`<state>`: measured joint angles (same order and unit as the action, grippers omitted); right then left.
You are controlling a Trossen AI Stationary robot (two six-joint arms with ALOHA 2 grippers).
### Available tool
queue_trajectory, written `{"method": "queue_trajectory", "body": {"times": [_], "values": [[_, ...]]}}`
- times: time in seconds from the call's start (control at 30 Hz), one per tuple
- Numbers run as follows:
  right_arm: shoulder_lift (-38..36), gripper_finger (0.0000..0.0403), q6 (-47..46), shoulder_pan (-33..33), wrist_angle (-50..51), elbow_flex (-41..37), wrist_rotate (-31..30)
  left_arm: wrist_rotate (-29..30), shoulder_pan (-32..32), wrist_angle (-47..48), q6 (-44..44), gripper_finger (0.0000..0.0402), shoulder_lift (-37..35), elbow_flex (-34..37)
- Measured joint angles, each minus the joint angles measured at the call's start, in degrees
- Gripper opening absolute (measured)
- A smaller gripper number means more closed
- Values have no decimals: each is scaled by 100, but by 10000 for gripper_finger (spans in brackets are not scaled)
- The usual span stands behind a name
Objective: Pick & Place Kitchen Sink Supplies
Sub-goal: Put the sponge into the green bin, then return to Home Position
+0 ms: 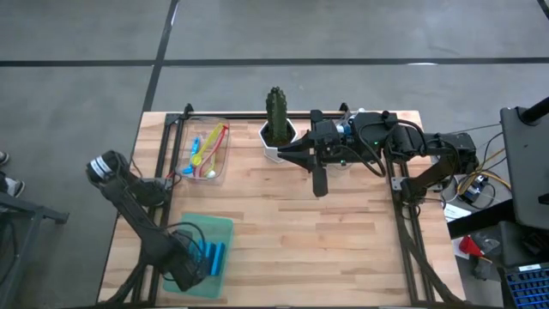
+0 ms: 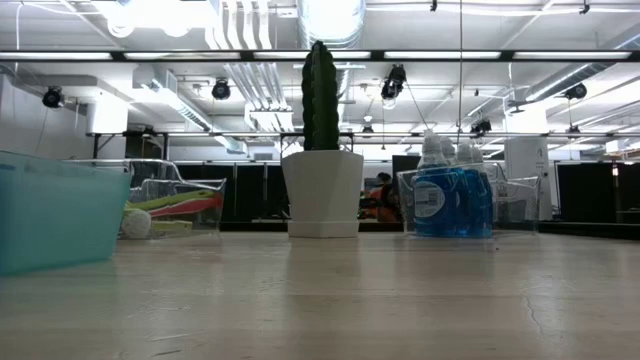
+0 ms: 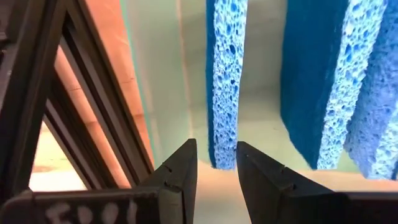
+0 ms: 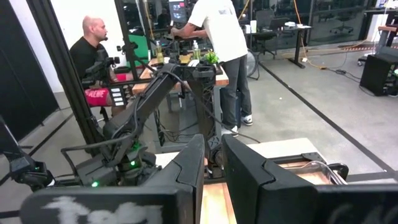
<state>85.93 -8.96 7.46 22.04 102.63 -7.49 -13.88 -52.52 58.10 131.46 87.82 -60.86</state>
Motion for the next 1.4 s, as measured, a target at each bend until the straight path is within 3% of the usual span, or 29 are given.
{"method": "queue_trajectory", "body": {"times": [0.2, 0.4, 0.67, 0.83, 1.0, 1.23, 1.4], "values": [[0, 54, 14, -2, 0, 0, -2, 148, -10, 47, 62, 106, -177, -34], [0, 54, 14, -2, -6, 0, -2, 694, -10, 89, 61, 106, -379, -181], [0, 54, 12, -2, -17, -2, -13, 832, -10, 697, 61, 106, -535, -450], [0, 54, 12, -2, -123, -2, -15, 1444, -10, 1279, 40, 106, -594, -880], [0, 54, -3, -2, -157, -2, -13, 2431, 0, 1789, -58, 106, -654, -1419], [-37, 53, -236, -2, -115, -2, 33, 4720, 79, 1903, -879, 106, -668, -1944], [-37, 47, -477, -2, -91, -3, 521, 6170, 175, 1889, -1573, 104, -773, -2239]]}}
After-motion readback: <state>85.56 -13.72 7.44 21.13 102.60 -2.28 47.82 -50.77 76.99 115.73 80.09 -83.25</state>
